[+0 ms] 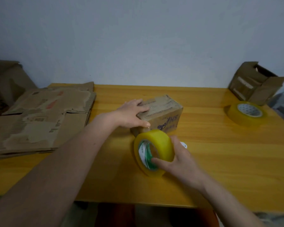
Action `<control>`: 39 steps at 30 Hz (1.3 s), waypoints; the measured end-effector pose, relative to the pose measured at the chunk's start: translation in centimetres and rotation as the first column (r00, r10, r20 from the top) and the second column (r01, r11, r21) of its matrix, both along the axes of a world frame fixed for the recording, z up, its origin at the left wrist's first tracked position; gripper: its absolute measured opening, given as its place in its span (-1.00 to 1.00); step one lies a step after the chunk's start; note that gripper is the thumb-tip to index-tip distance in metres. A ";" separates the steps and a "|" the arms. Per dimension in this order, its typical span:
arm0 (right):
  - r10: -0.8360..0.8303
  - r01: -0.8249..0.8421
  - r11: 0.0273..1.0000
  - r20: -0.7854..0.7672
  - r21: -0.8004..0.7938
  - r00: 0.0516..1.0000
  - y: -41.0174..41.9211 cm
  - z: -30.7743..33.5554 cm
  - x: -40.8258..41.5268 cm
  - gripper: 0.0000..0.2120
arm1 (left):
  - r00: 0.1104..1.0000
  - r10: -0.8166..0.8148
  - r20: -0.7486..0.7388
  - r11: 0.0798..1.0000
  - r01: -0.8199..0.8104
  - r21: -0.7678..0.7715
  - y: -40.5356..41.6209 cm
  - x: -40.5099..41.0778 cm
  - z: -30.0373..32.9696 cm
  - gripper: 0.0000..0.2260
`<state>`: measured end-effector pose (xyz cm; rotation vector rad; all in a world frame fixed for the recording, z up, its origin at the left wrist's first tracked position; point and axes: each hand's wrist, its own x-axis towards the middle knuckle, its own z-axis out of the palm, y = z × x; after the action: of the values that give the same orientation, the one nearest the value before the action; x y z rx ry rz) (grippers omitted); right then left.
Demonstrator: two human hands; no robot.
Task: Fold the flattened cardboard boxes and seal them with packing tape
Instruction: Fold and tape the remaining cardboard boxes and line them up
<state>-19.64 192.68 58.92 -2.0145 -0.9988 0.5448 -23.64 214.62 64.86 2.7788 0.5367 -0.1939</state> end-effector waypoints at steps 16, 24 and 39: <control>-0.250 0.293 0.955 0.395 -0.051 0.884 0.2 -3.6 4.2 -0.75 | 0.987 0.028 0.159 0.996 -0.040 0.073 -1.0 -0.4 -2.2 -0.23; -0.213 0.249 0.958 0.232 -0.140 0.949 -0.3 -4.4 7.1 -0.86 | 0.932 0.103 0.347 0.994 -0.085 -0.067 -1.2 -0.9 -3.1 -0.23; 0.005 -0.094 0.964 0.337 0.249 0.942 5.0 2.6 3.4 -0.79 | 0.622 0.783 0.018 0.249 -0.285 -0.926 -2.9 -3.4 -6.1 -0.15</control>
<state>-16.20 197.67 61.56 -1.8789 -1.2568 0.0845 -27.08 211.75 58.79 1.3546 0.9331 0.3420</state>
